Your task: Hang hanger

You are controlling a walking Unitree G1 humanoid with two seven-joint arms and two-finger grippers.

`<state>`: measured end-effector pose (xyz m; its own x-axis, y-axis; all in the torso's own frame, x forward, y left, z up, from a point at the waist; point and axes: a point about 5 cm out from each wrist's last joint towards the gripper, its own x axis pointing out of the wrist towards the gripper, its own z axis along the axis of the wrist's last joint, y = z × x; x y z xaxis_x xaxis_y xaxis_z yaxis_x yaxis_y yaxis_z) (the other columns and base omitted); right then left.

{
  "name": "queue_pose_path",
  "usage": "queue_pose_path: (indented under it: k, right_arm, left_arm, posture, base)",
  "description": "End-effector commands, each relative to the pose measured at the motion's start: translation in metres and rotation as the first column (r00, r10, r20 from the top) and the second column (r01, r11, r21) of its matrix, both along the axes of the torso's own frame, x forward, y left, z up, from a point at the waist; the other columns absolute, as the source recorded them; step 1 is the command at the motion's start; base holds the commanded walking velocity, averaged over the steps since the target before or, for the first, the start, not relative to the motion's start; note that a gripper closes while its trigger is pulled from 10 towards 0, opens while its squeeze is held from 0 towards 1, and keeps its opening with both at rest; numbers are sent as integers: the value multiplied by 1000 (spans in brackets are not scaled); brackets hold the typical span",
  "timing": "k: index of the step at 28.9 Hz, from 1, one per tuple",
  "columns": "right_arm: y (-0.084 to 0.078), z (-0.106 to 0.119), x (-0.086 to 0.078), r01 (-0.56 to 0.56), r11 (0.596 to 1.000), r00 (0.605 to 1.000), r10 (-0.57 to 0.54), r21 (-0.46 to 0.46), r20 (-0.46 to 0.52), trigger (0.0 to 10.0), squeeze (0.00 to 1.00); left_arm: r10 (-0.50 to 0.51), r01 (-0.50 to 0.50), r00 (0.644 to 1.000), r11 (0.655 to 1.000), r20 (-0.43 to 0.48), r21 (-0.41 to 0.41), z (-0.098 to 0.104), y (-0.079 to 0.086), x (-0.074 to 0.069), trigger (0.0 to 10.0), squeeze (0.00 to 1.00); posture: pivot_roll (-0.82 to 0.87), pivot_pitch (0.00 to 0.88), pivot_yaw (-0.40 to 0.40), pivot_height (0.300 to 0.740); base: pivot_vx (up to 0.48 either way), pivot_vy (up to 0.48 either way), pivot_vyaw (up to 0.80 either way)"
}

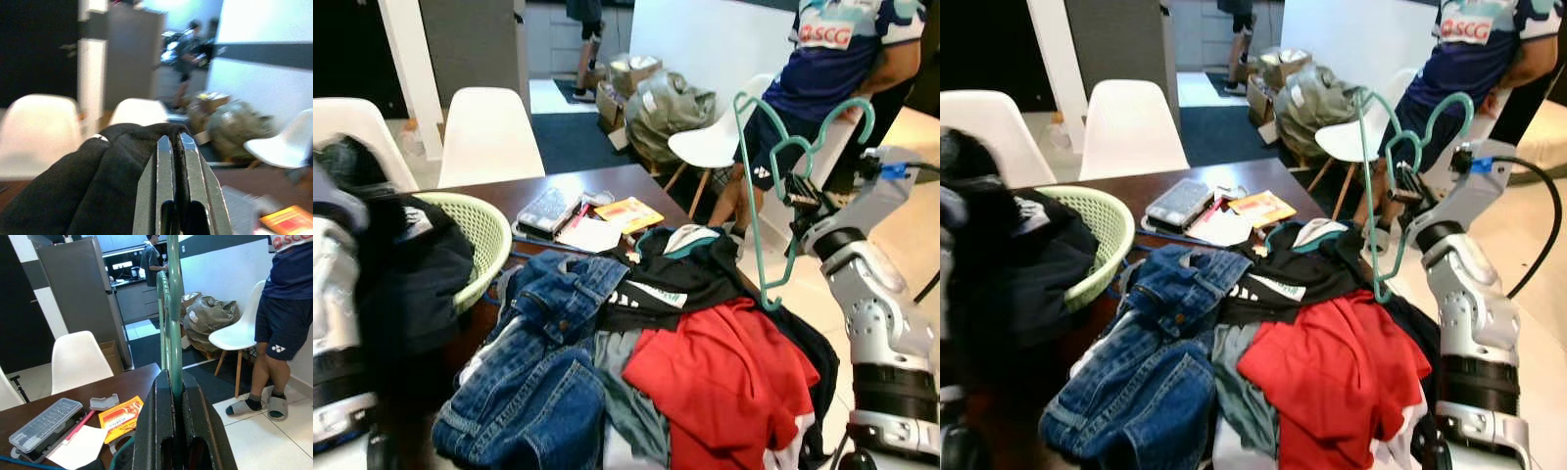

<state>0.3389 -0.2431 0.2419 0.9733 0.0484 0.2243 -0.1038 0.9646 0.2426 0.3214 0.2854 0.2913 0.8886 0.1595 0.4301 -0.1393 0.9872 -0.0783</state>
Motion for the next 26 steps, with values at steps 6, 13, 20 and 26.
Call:
queue_pose_path:
  k: [6,13,20,26]
  right_arm:
    - [-8,3,-3,28,1000,1000,-28,-5,12,10000,0]
    - [-9,3,-3,32,999,999,-31,-9,7,10000,0]
    - [-8,1,-5,13,1000,1000,-13,-16,-5,10000,0]
    - [-12,3,-6,16,1000,1000,-16,-9,1,10000,0]
  left_arm:
    - [-391,383,913,920,114,82,28,-65,-2,10000,0]
    - [-544,598,791,784,-279,167,-28,-109,7,10000,1000]
    - [-240,558,605,808,-759,189,-112,-83,-6,10000,1000]
    - [86,299,741,846,-666,442,-72,-34,-4,10000,1000]
  posture:
    - [-22,0,-65,740]
    - [-24,0,-61,740]
    - [-26,0,-63,740]
    - [-22,0,-66,740]
  base:
    - [0,0,0]
    - [0,0,0]
    - [0,0,0]
    - [0,0,0]
